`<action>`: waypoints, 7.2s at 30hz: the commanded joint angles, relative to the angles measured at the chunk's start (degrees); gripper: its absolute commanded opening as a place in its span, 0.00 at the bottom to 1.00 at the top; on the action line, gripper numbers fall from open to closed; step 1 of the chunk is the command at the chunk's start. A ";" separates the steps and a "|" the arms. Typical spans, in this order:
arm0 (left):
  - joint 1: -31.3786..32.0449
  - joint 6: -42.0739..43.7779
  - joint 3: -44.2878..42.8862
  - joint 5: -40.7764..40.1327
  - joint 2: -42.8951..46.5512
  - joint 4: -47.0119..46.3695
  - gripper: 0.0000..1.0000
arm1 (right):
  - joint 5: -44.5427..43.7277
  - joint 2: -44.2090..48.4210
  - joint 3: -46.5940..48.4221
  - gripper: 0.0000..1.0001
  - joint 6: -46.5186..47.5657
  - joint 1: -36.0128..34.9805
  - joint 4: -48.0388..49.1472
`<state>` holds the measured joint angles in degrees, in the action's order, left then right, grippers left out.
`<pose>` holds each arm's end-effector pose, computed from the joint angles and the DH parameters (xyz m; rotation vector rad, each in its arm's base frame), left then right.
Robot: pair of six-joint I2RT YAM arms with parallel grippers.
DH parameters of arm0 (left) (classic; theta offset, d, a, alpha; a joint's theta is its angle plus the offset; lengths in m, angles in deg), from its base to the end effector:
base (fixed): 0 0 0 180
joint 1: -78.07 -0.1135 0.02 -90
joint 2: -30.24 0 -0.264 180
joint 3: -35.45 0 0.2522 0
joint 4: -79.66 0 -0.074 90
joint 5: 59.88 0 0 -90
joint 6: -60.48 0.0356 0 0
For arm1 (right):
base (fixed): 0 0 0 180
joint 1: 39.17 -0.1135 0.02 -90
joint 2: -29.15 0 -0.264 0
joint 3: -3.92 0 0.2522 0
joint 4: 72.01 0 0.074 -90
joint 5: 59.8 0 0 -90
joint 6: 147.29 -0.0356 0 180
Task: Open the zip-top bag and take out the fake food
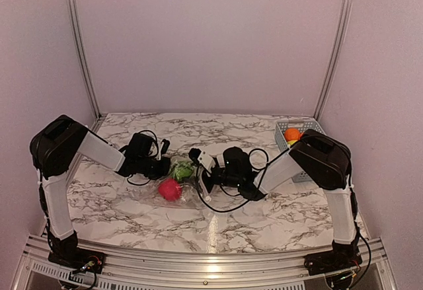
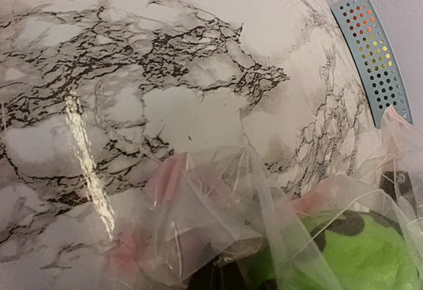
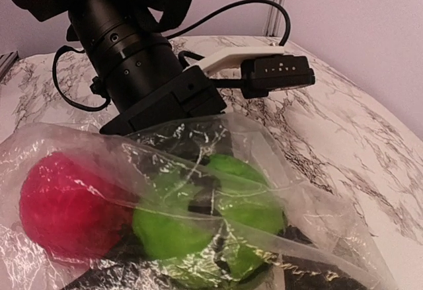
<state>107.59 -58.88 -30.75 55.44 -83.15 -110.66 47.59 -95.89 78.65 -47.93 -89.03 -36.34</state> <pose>0.3242 -0.2010 0.1071 0.2656 2.3352 -1.0309 0.2736 0.3410 0.1083 -1.1168 1.5177 0.7687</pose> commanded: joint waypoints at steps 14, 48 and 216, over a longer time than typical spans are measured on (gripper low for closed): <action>3.99 4.22 -2.29 2.57 -2.03 7.81 0.00 | 0.15 -1.61 2.04 0.65 0.30 -0.96 -2.55; -14.41 -7.62 5.61 -1.74 2.00 -1.30 0.00 | -4.06 41.12 -30.75 0.58 -7.30 6.11 -16.80; -17.78 -24.78 17.06 -6.60 5.98 -17.94 0.00 | -3.99 11.08 -8.17 0.52 -2.70 -9.16 -9.81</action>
<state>92.18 -85.68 -14.45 49.11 -78.84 -132.23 46.30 -90.23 74.46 -49.13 -98.89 -46.35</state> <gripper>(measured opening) 0.006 0.695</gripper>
